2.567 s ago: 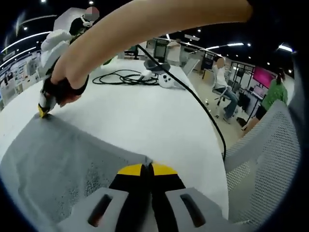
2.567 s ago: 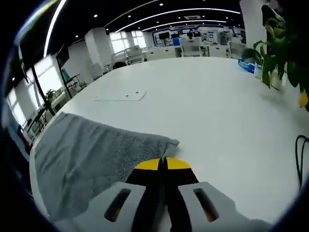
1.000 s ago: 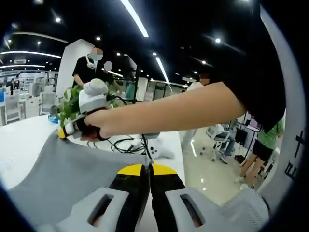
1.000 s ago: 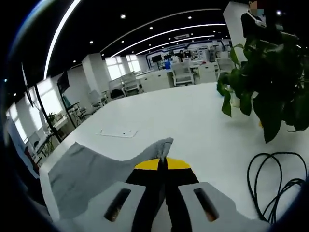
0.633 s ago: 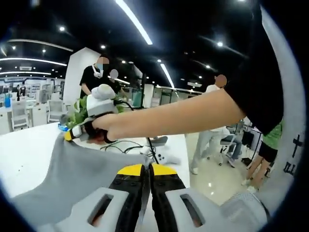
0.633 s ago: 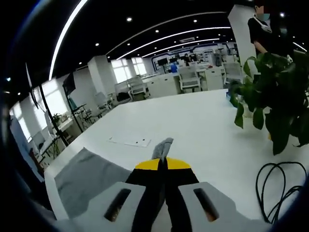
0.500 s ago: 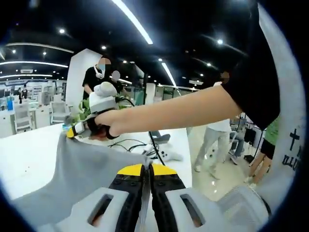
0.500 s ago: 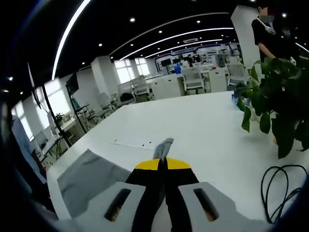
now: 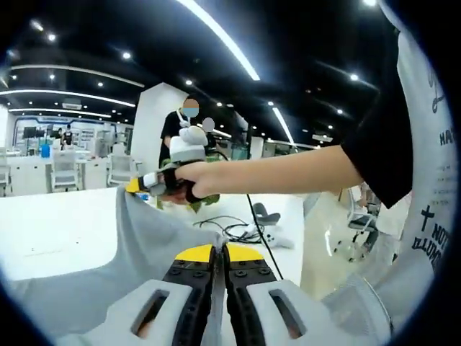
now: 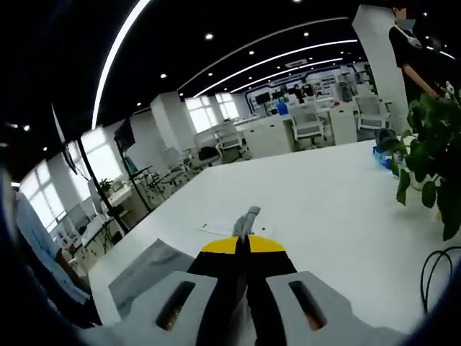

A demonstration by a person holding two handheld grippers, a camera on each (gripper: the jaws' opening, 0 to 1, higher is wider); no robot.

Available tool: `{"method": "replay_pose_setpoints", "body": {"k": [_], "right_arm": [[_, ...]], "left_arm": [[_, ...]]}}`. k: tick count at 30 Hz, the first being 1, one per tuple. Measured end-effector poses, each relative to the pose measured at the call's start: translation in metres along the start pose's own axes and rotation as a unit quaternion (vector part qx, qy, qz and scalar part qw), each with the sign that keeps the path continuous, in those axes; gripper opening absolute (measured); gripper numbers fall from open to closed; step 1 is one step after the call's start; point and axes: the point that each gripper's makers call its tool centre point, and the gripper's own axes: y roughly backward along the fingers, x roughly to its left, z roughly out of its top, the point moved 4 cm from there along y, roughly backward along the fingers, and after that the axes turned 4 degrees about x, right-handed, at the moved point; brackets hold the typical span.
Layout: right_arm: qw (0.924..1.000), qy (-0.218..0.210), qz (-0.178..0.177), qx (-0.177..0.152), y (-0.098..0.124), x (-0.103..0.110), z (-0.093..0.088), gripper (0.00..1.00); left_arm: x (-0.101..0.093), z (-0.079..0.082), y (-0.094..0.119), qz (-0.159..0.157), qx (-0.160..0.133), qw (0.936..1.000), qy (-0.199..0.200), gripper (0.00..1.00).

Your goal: Fold the towel on the table until its edges align and the towel forms a compact rectangular stack.

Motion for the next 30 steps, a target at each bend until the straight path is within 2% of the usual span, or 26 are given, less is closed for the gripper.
{"method": "replay_pose_setpoints", "body": {"k": [7, 12, 15, 20, 25, 27, 29, 30], "right_arm": [[0.9995, 0.000, 0.030, -0.002, -0.016, 0.036, 0.008, 0.00], [0.9988, 0.004, 0.048, 0.004, -0.031, 0.061, 0.010, 0.00], [0.9980, 0.005, 0.064, 0.004, -0.042, 0.076, 0.012, 0.00], [0.9968, 0.002, 0.079, 0.008, -0.054, 0.101, 0.017, 0.00], [0.9953, 0.007, 0.096, 0.005, -0.067, 0.125, 0.024, 0.00], [0.9944, 0.008, 0.105, 0.005, -0.074, 0.136, 0.026, 0.00], [0.9938, 0.008, 0.111, 0.006, -0.082, 0.147, 0.027, 0.00], [0.9932, 0.006, 0.116, 0.005, -0.087, 0.154, 0.027, 0.00]], "left_arm": [[0.017, -0.005, 0.028, 0.051, 0.001, 0.9987, 0.004, 0.05], [0.034, -0.011, 0.048, 0.106, 0.000, 0.9944, 0.005, 0.05], [0.047, -0.014, 0.065, 0.139, -0.017, 0.9895, 0.037, 0.05], [0.063, -0.014, 0.092, 0.182, -0.021, 0.9824, 0.037, 0.05], [0.080, -0.011, 0.124, 0.238, -0.029, 0.9700, 0.039, 0.05], [0.085, -0.009, 0.136, 0.255, -0.038, 0.9652, 0.043, 0.05], [0.089, -0.010, 0.144, 0.263, -0.038, 0.9631, 0.040, 0.05], [0.093, -0.012, 0.149, 0.275, -0.038, 0.9598, 0.042, 0.05]]}}
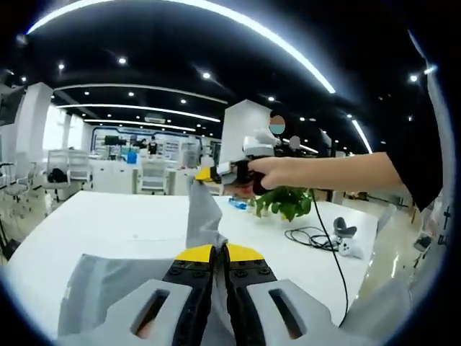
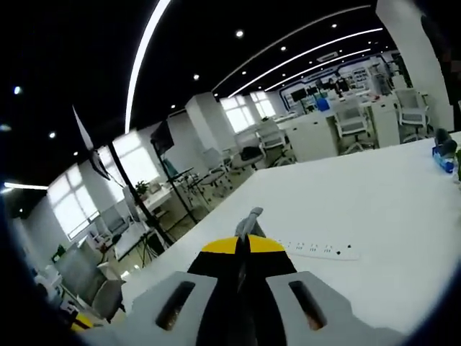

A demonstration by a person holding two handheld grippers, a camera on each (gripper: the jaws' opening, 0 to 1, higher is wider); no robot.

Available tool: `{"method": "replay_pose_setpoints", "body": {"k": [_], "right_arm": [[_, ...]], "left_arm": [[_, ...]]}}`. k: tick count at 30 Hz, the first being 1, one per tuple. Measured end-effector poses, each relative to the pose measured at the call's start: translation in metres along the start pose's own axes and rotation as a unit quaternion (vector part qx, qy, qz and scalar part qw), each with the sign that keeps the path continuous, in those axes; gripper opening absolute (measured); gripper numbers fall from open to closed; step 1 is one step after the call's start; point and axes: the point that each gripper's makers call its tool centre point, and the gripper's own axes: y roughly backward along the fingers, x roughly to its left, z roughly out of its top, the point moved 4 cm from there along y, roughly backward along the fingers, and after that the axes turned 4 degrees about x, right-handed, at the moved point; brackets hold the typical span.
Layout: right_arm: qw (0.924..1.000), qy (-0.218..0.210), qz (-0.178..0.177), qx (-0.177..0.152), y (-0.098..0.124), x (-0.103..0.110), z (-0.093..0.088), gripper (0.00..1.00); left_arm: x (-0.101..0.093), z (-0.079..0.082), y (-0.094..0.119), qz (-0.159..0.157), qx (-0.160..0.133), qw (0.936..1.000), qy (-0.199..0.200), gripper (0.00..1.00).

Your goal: Fold the towel on the table until its edges align and the towel forms a compact rectangular stack.

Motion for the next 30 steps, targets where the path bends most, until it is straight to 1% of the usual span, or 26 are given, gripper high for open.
{"method": "replay_pose_setpoints", "body": {"k": [2, 4, 6, 11, 15, 19, 21, 23, 26, 29, 30], "right_arm": [[0.9999, -0.002, 0.011, 0.002, -0.011, 0.010, -0.001, 0.00], [0.9998, 0.001, 0.020, 0.007, -0.021, 0.020, -0.004, 0.00], [0.9996, 0.004, 0.026, 0.012, -0.029, 0.027, -0.006, 0.00], [0.9987, 0.004, 0.048, 0.017, -0.050, 0.047, -0.013, 0.00], [0.9979, 0.006, 0.059, 0.027, -0.066, 0.059, -0.020, 0.00], [0.9974, 0.000, 0.066, 0.030, -0.078, 0.067, -0.026, 0.00], [0.9973, -0.002, 0.069, 0.026, -0.082, 0.071, -0.027, 0.00], [0.9972, 0.011, 0.070, 0.023, -0.089, 0.075, -0.030, 0.00], [0.9969, 0.026, 0.071, 0.022, -0.098, 0.080, -0.036, 0.00], [0.9967, 0.026, 0.072, 0.024, -0.105, 0.085, -0.044, 0.00], [0.9967, 0.027, 0.072, 0.024, -0.109, 0.087, -0.047, 0.00]], "left_arm": [[0.015, -0.003, 0.007, 0.024, 0.003, 0.9997, 0.003, 0.05], [0.026, -0.003, 0.015, 0.039, -0.002, 0.9992, 0.012, 0.05], [0.037, -0.004, 0.023, 0.053, -0.001, 0.9985, 0.010, 0.05], [0.058, -0.006, 0.040, 0.086, -0.004, 0.9962, 0.015, 0.05], [0.073, -0.013, 0.049, 0.107, -0.001, 0.9939, 0.027, 0.05], [0.079, -0.017, 0.055, 0.120, 0.002, 0.9924, 0.027, 0.05], [0.083, -0.020, 0.059, 0.119, 0.005, 0.9925, 0.025, 0.05], [0.087, -0.024, 0.064, 0.126, 0.011, 0.9917, 0.024, 0.05], [0.096, -0.032, 0.070, 0.141, 0.014, 0.9893, 0.035, 0.05], [0.107, -0.041, 0.077, 0.159, 0.016, 0.9859, 0.049, 0.05], [0.108, -0.043, 0.079, 0.168, 0.018, 0.9844, 0.049, 0.05]]}}
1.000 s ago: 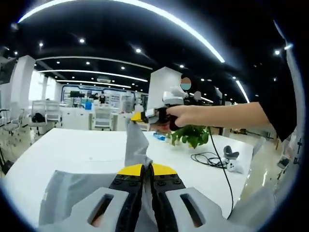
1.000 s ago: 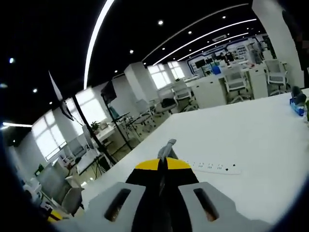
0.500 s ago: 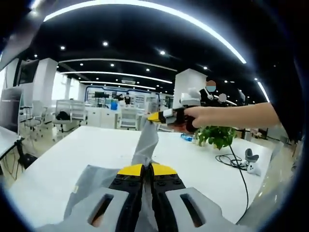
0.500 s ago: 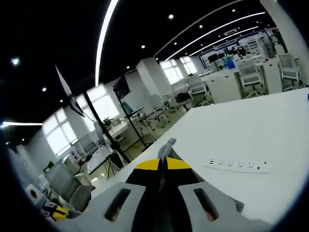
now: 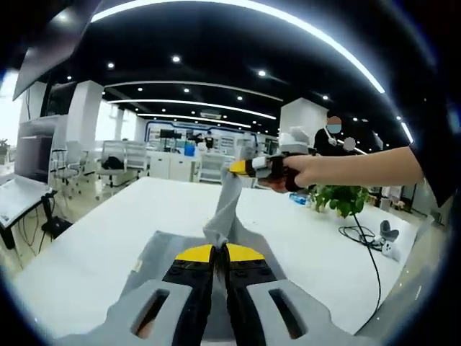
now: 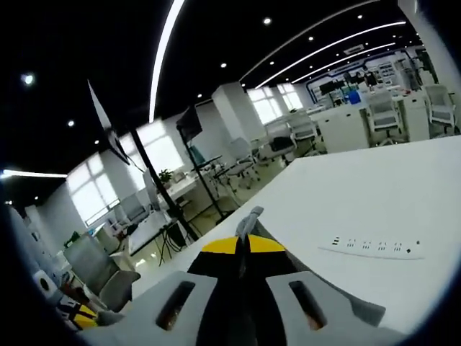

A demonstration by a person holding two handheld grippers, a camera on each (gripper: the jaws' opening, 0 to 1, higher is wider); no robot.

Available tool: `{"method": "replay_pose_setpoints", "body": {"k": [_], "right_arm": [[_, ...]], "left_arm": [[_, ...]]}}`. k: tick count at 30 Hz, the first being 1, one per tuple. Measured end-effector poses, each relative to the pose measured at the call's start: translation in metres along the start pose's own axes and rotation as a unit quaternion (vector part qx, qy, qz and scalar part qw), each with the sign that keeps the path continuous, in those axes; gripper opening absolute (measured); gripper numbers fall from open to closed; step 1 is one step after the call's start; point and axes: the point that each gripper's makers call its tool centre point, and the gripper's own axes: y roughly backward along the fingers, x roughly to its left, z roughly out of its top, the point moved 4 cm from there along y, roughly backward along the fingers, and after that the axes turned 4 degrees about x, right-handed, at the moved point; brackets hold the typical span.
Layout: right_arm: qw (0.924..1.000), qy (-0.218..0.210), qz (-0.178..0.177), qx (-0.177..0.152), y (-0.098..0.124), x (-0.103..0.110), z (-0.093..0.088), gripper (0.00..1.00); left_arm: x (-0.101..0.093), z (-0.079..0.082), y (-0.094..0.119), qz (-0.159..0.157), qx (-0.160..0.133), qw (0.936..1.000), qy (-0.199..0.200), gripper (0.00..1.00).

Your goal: Fold the towel on the table until its edges align and the towel forms a compact rectangular stack.

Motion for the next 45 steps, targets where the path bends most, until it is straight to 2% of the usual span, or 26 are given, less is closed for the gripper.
{"method": "replay_pose_setpoints", "body": {"k": [9, 12, 16, 17, 21, 27, 34, 40, 45], "right_arm": [[0.9998, 0.004, 0.002, 0.020, -0.036, 0.006, -0.021, 0.00], [0.9989, 0.037, -0.008, 0.026, -0.047, 0.009, -0.029, 0.00], [0.9982, 0.051, -0.010, 0.030, -0.064, 0.012, -0.036, 0.00], [0.9979, 0.054, -0.011, 0.032, -0.073, 0.008, -0.037, 0.00], [0.9976, 0.054, -0.015, 0.042, -0.083, 0.009, -0.045, 0.00], [0.9968, 0.055, -0.017, 0.056, -0.109, 0.015, -0.056, 0.00], [0.9927, 0.081, -0.012, 0.088, -0.135, 0.016, -0.072, 0.00], [0.9911, 0.086, -0.012, 0.101, -0.159, 0.019, -0.091, 0.00], [0.9893, 0.091, -0.016, 0.112, -0.180, 0.014, -0.106, 0.00]], "left_arm": [[0.021, -0.021, 0.004, 0.049, 0.009, 0.9986, 0.017, 0.05], [0.028, -0.034, -0.001, 0.067, 0.020, 0.9973, 0.024, 0.05], [0.038, -0.046, -0.004, 0.088, 0.023, 0.9955, 0.028, 0.05], [0.042, -0.050, -0.004, 0.099, 0.023, 0.9942, 0.034, 0.05], [0.053, -0.064, -0.004, 0.128, 0.022, 0.9899, 0.058, 0.05], [0.069, -0.071, -0.005, 0.164, 0.008, 0.9823, 0.090, 0.05], [0.085, -0.088, -0.011, 0.172, 0.015, 0.9795, 0.103, 0.05], [0.093, -0.111, -0.015, 0.196, 0.018, 0.9694, 0.147, 0.05], [0.103, -0.125, -0.021, 0.202, 0.022, 0.9677, 0.148, 0.05]]}}
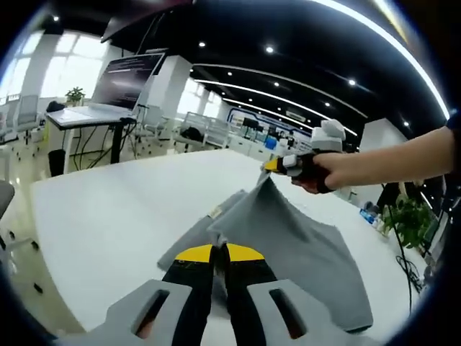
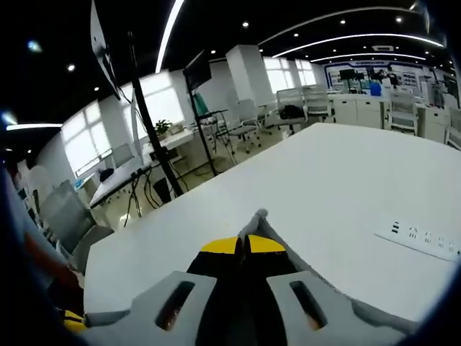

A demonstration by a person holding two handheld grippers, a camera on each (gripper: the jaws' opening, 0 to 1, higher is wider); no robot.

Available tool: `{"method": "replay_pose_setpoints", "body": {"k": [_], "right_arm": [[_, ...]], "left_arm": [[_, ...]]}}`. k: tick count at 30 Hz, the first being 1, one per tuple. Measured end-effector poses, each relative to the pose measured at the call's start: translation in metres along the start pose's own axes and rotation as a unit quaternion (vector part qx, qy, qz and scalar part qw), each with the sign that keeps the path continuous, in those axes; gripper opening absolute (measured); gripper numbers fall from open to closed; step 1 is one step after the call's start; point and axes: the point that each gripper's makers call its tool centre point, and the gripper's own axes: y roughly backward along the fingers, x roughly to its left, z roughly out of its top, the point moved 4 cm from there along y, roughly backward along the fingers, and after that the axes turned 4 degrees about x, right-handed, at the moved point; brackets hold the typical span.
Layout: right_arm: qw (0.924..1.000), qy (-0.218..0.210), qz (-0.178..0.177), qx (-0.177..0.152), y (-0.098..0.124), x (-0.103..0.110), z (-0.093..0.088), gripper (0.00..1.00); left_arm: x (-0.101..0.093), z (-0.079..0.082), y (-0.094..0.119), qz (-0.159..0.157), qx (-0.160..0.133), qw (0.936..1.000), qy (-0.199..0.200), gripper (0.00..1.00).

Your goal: Fold the towel on the table until its edges align and the towel forms a compact rectangular stack.

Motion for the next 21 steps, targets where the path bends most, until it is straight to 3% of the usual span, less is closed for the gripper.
{"method": "replay_pose_setpoints", "body": {"k": [10, 17, 21], "right_arm": [[0.9998, -0.006, -0.018, -0.003, -0.025, -0.003, -0.023, 0.00], [0.9997, 0.017, 0.012, 0.009, -0.051, 0.011, -0.027, 0.00], [0.9995, 0.016, 0.023, 0.012, -0.049, 0.015, -0.030, 0.00]], "left_arm": [[0.019, -0.009, -0.011, 0.019, 0.009, 0.9998, 0.002, 0.03], [0.027, -0.021, -0.014, 0.021, 0.023, 0.9993, 0.022, 0.03], [0.028, -0.021, -0.014, 0.027, 0.025, 0.9992, 0.019, 0.04]]}}
